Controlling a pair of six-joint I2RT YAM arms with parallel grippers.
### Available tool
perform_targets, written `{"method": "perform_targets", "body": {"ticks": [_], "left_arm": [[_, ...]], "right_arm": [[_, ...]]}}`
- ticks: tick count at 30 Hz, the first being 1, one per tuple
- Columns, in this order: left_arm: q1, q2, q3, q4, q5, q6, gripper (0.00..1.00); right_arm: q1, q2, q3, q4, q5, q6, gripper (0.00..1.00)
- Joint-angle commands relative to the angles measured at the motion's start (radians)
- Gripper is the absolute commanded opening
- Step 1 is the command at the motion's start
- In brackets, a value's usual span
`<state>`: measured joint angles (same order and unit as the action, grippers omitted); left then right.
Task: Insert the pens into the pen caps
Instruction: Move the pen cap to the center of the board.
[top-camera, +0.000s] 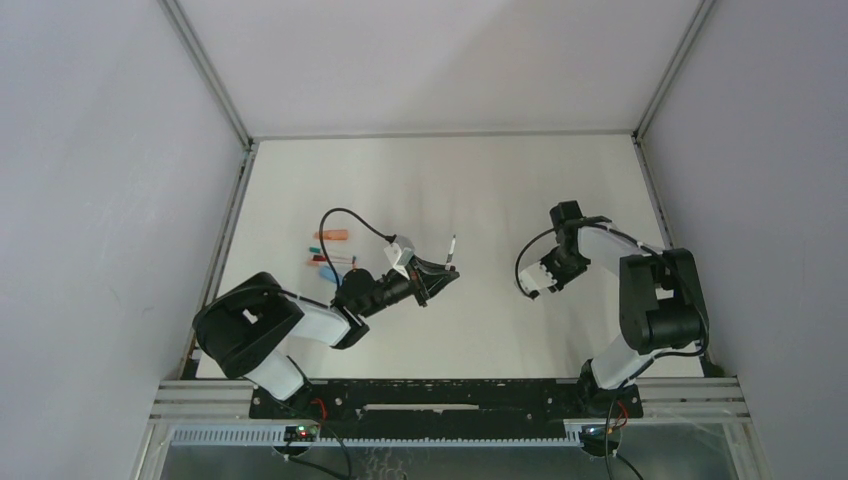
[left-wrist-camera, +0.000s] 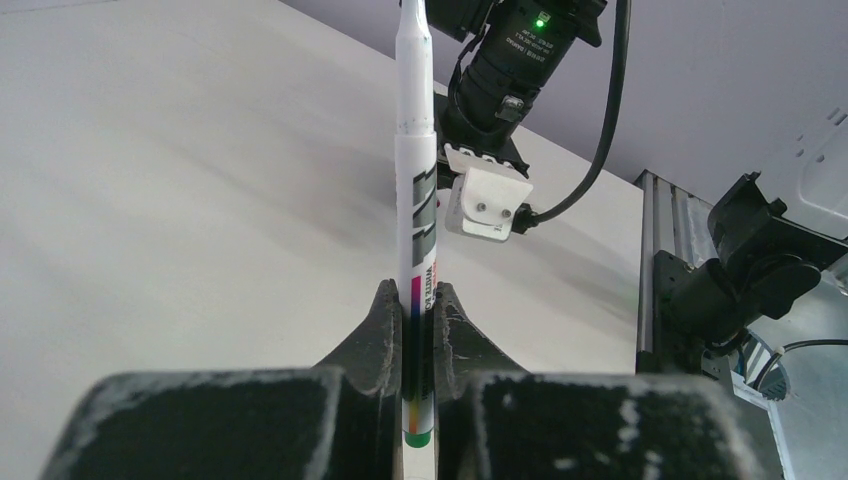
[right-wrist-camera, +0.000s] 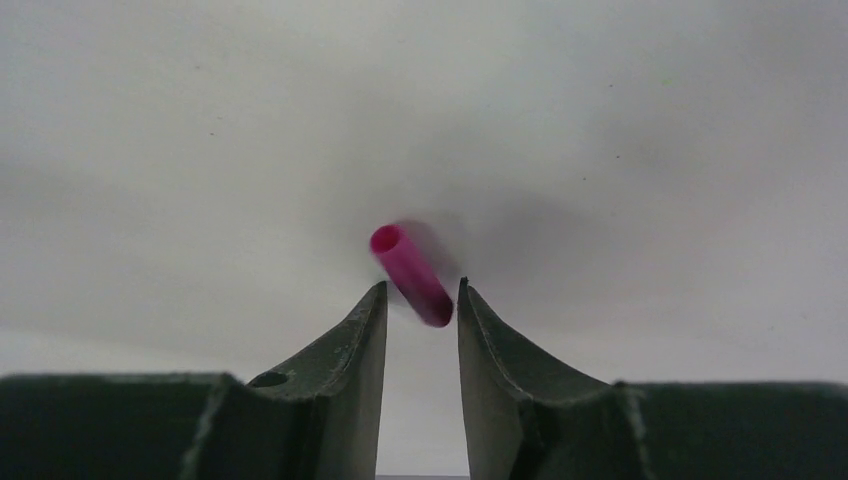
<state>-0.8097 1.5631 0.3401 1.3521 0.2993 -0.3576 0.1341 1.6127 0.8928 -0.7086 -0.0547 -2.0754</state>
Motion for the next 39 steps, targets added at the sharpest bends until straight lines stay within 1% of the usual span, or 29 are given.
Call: {"method": "perform_targets", "body": {"ticks": [1,8,16,19,21,22,25,28,31,35,39], "left_arm": [[0.007,-0.015,-0.01,0.043,0.012,0.02,0.01],[0.008,-0.011,-0.006,0.041,0.018,0.016,0.01],[0.008,-0.011,-0.006,0.041,0.024,0.014,0.01],[0.008,-0.01,-0.004,0.042,0.027,0.015,0.01],[0.008,-0.009,-0.003,0.042,0.028,0.014,0.01],[0.008,-0.009,-0.003,0.042,0.03,0.014,0.01],[0.008,-0.009,-0.002,0.041,0.029,0.014,0.01],[0.008,-0.008,-0.003,0.041,0.031,0.014,0.01],[0.008,-0.008,-0.001,0.042,0.031,0.013,0.01],[0.01,-0.016,-0.008,0.043,0.015,0.016,0.01],[0.015,-0.052,-0.047,0.051,-0.047,0.024,0.01]], "right_arm": [[0.018,0.022,-0.005,0.0,0.012,-0.082,0.37],[0.041,0.009,-0.005,-0.052,-0.014,-0.074,0.43],[0.082,0.03,-0.005,-0.075,-0.024,0.006,0.43],[0.085,0.051,0.006,-0.093,-0.016,0.03,0.38],[0.086,0.066,0.019,-0.11,-0.015,0.049,0.32],[0.087,0.072,0.025,-0.116,-0.014,0.056,0.29],[0.092,0.084,0.035,-0.127,-0.007,0.079,0.15],[0.099,0.081,0.04,-0.14,-0.013,0.095,0.05],[0.126,0.041,0.04,-0.175,-0.047,0.107,0.04],[0.238,-0.01,0.022,-0.187,-0.061,0.131,0.05],[0.367,-0.024,-0.006,-0.141,-0.031,0.153,0.07]]}}
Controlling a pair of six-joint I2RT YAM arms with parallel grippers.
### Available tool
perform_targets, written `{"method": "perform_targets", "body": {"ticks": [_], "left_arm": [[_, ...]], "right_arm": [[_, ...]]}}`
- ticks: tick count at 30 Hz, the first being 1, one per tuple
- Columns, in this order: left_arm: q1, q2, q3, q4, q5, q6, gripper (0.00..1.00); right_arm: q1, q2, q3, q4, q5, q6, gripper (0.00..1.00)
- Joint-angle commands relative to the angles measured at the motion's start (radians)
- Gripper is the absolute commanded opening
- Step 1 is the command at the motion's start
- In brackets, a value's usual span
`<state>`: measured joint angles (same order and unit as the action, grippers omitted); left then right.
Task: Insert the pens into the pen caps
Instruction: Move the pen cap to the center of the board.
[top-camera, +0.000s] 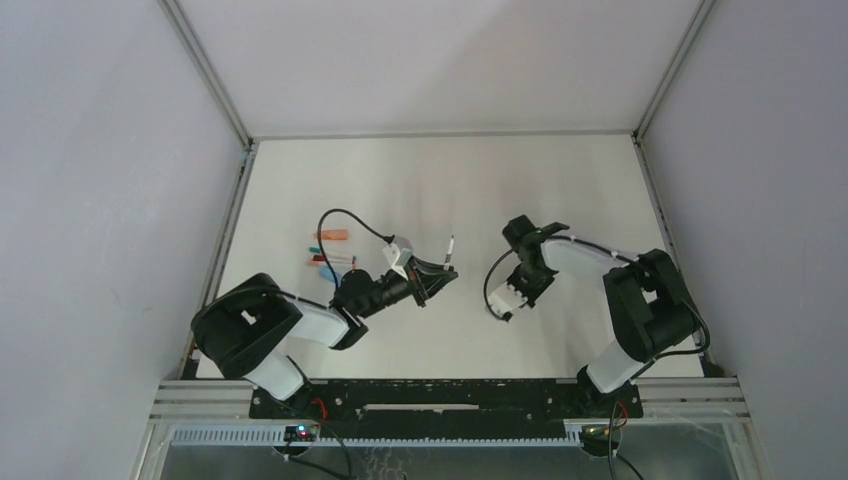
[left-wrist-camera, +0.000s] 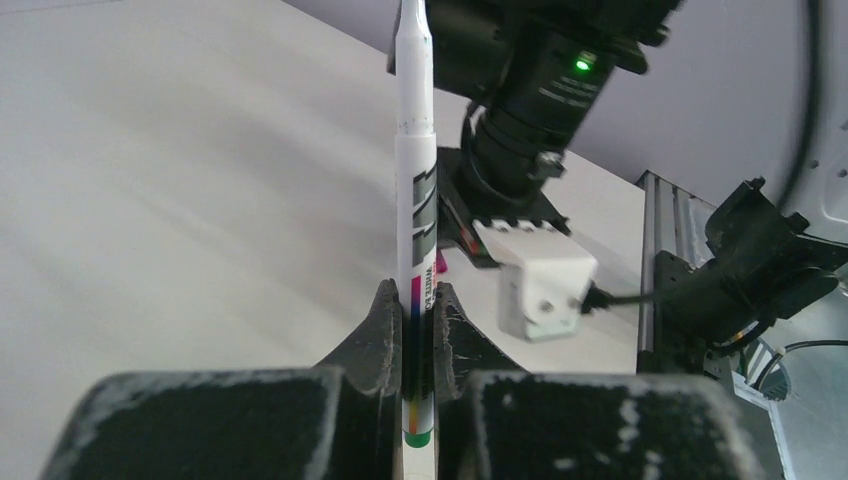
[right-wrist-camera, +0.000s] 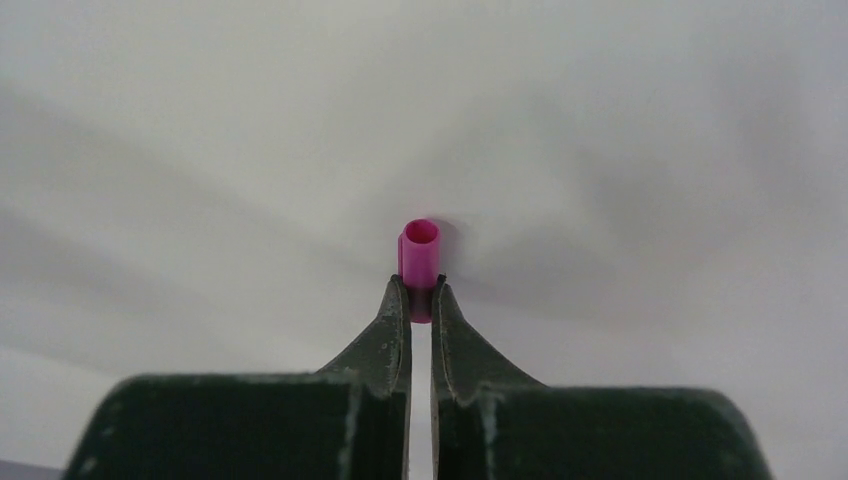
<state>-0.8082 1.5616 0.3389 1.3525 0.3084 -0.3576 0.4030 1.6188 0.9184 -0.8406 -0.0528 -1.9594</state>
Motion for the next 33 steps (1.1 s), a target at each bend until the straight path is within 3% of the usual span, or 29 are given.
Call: {"method": "perform_targets", "body": {"ticks": [1,13,17,21,28,31,33], "left_arm": [[0.015,-0.065,-0.059,0.054,-0.078,0.027,0.01],[0.028,-0.144,-0.154,0.067,-0.249,0.049,0.01],[0.029,-0.135,-0.149,0.066,-0.241,0.046,0.01],[0.033,-0.143,-0.157,0.068,-0.244,0.047,0.02],[0.035,-0.156,-0.163,0.069,-0.243,0.046,0.01],[0.034,-0.166,-0.173,0.071,-0.255,0.046,0.01],[0.034,-0.172,-0.179,0.073,-0.265,0.046,0.02]], "right_arm": [[0.128,-0.027,-0.042,0.016,0.001,0.037,0.09],[0.223,0.042,-0.076,0.343,0.295,-0.202,0.14],[0.247,0.055,-0.059,0.381,0.294,-0.173,0.33],[0.228,0.0,-0.058,0.382,0.275,-0.106,0.43],[0.207,-0.225,-0.059,0.327,0.207,0.192,0.53],[0.216,-0.303,-0.049,0.363,0.206,0.508,0.6],[0.206,-0.332,0.009,0.348,0.163,0.805,0.74]]}}
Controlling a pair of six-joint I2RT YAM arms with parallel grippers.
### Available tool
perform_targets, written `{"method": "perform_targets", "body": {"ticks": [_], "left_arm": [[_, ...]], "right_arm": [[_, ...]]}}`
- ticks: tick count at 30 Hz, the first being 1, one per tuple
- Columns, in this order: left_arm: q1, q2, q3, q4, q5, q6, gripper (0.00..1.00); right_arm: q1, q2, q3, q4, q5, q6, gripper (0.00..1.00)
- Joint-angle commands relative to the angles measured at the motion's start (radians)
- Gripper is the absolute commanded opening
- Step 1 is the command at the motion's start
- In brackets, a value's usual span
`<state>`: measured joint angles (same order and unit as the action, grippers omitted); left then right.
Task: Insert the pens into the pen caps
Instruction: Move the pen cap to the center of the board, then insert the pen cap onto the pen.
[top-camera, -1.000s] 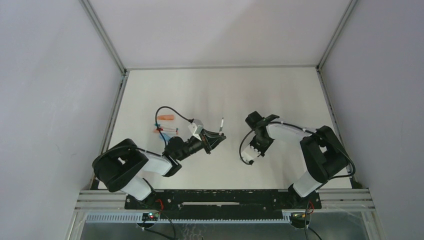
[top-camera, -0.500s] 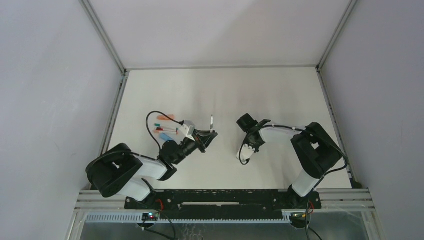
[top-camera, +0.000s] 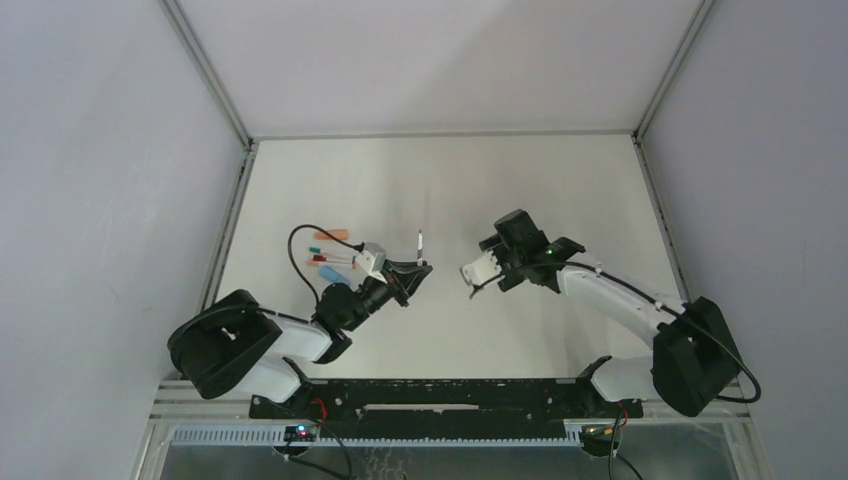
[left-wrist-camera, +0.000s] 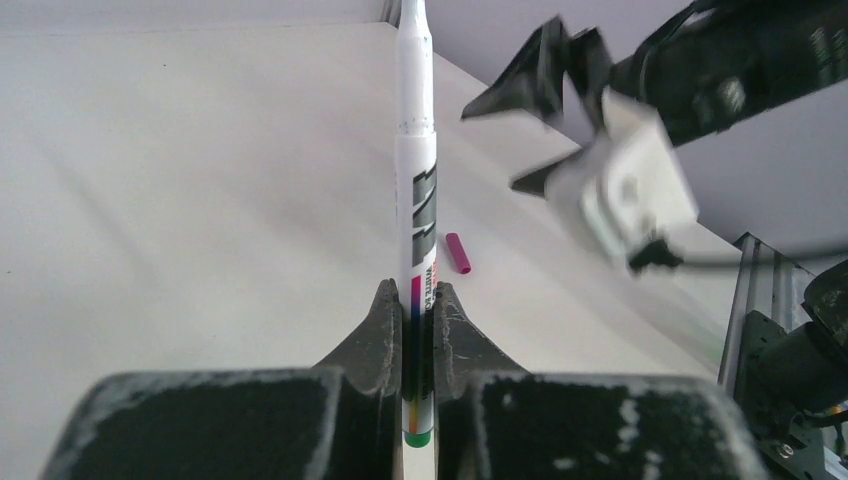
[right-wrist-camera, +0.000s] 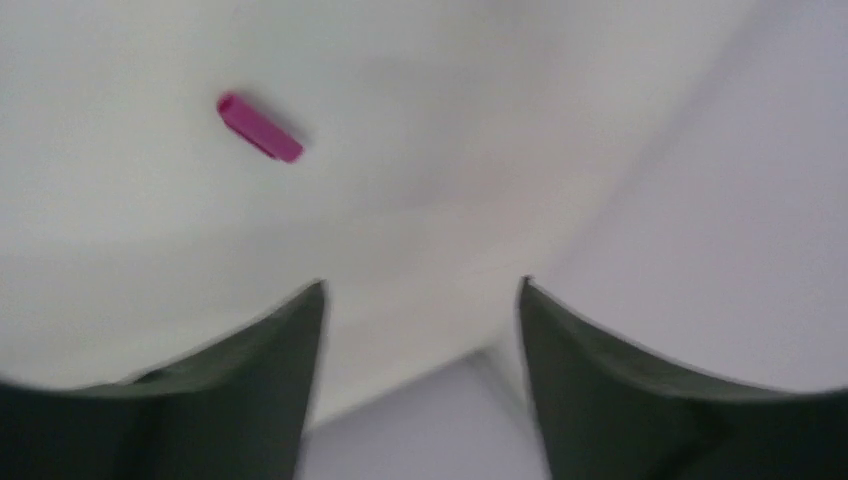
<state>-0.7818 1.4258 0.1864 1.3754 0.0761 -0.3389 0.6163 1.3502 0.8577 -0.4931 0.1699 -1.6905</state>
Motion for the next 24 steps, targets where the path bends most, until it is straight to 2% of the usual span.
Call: {"method": "perform_targets", "body": {"ticks": [1,2,3,4,5,7,9,11,12,15,21,24], "left_arm": [[0.009,-0.038,-0.028,0.051,-0.038,0.028,0.02],[0.009,-0.039,-0.031,0.05,-0.044,0.028,0.02],[0.009,-0.038,-0.031,0.05,-0.045,0.028,0.02],[0.009,-0.039,-0.03,0.05,-0.046,0.027,0.02],[0.008,-0.038,-0.03,0.05,-0.05,0.025,0.02],[0.009,-0.035,-0.029,0.05,-0.051,0.021,0.02],[0.01,-0.032,-0.029,0.05,-0.056,0.018,0.02],[0.01,-0.032,-0.029,0.051,-0.058,0.018,0.02],[0.01,-0.031,-0.029,0.051,-0.06,0.018,0.02],[0.01,-0.027,-0.026,0.05,-0.061,0.02,0.02],[0.01,-0.001,-0.003,0.051,-0.046,0.013,0.02],[0.01,0.004,0.004,0.05,-0.044,0.011,0.02]], "right_arm": [[-0.031,-0.066,0.118,-0.026,-0.108,0.702,0.84],[-0.068,-0.058,0.172,-0.074,-0.196,0.906,0.95],[-0.125,-0.035,0.235,-0.144,-0.321,1.067,0.99],[-0.188,0.002,0.293,-0.225,-0.481,1.172,0.98],[-0.245,0.051,0.339,-0.28,-0.634,1.27,0.92],[-0.326,0.112,0.351,-0.286,-0.802,1.419,0.83],[-0.365,0.088,0.274,-0.155,-0.76,1.556,0.83],[-0.379,0.035,0.165,-0.022,-0.616,1.776,0.79],[-0.374,0.012,0.12,0.031,-0.537,1.872,0.74],[-0.353,-0.053,0.016,0.125,-0.392,2.054,0.69],[-0.354,0.019,0.004,0.149,-0.353,2.161,0.47],[-0.348,0.079,0.004,0.161,-0.327,2.177,0.42]]}}
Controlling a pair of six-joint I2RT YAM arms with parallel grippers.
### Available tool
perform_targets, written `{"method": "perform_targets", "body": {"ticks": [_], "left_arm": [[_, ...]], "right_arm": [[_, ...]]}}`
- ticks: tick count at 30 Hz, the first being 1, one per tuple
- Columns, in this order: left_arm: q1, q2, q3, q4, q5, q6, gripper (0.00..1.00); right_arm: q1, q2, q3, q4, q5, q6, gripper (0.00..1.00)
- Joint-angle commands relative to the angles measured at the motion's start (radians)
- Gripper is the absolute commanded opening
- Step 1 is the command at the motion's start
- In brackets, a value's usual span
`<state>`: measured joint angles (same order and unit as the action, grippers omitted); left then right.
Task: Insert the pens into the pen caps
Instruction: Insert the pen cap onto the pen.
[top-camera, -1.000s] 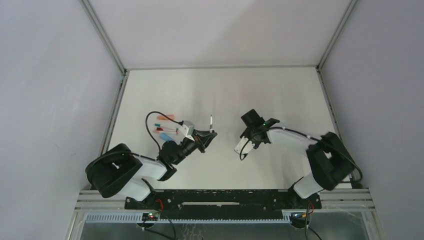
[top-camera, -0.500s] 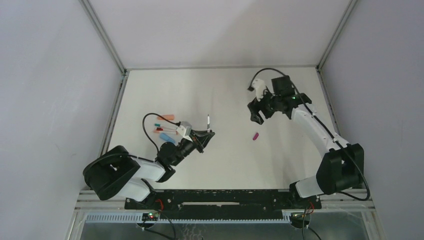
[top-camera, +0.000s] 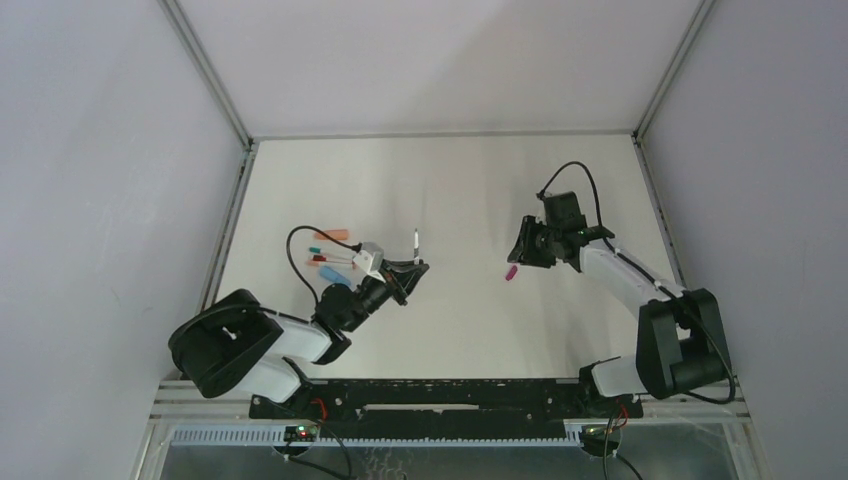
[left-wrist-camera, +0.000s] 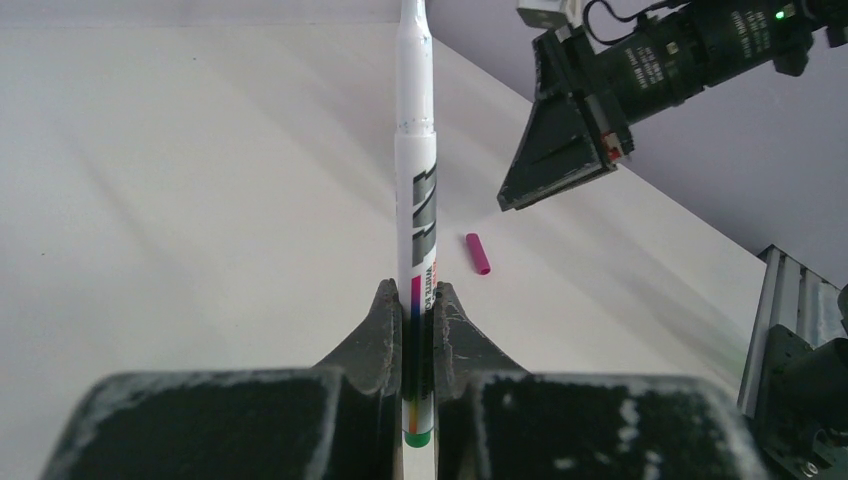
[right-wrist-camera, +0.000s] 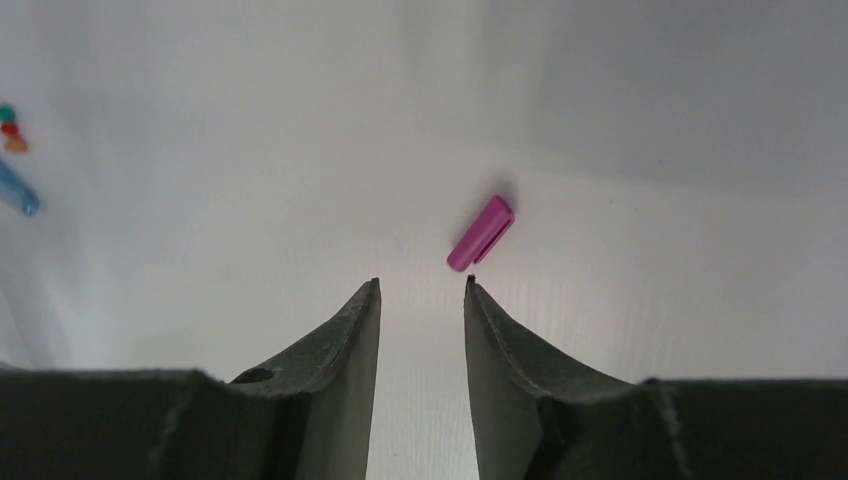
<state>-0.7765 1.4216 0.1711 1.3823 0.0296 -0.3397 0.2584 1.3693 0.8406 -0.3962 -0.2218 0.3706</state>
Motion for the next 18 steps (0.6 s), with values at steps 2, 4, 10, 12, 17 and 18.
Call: {"method": "perform_targets", "body": {"ticks": [2,4,10,12,17,18], "left_arm": [[0.005,0.011,0.019,0.043,0.001,0.011,0.02],[0.005,0.012,0.019,0.044,0.0,0.011,0.02],[0.005,0.017,0.024,0.044,0.005,0.011,0.02],[0.006,0.017,0.026,0.044,0.006,0.01,0.02],[0.005,0.016,0.023,0.043,0.007,0.009,0.02],[0.006,0.016,0.021,0.044,0.007,0.01,0.02]], "right_arm": [[0.014,0.082,0.022,0.077,0.07,0.124,0.43],[0.019,0.097,0.022,0.087,0.088,0.129,0.43],[0.032,0.138,0.022,0.09,0.143,0.131,0.44],[0.038,0.167,0.031,0.086,0.148,0.131,0.43],[0.058,0.216,0.056,0.067,0.179,0.12,0.39],[0.063,0.221,0.055,0.066,0.184,0.119,0.38]]}}
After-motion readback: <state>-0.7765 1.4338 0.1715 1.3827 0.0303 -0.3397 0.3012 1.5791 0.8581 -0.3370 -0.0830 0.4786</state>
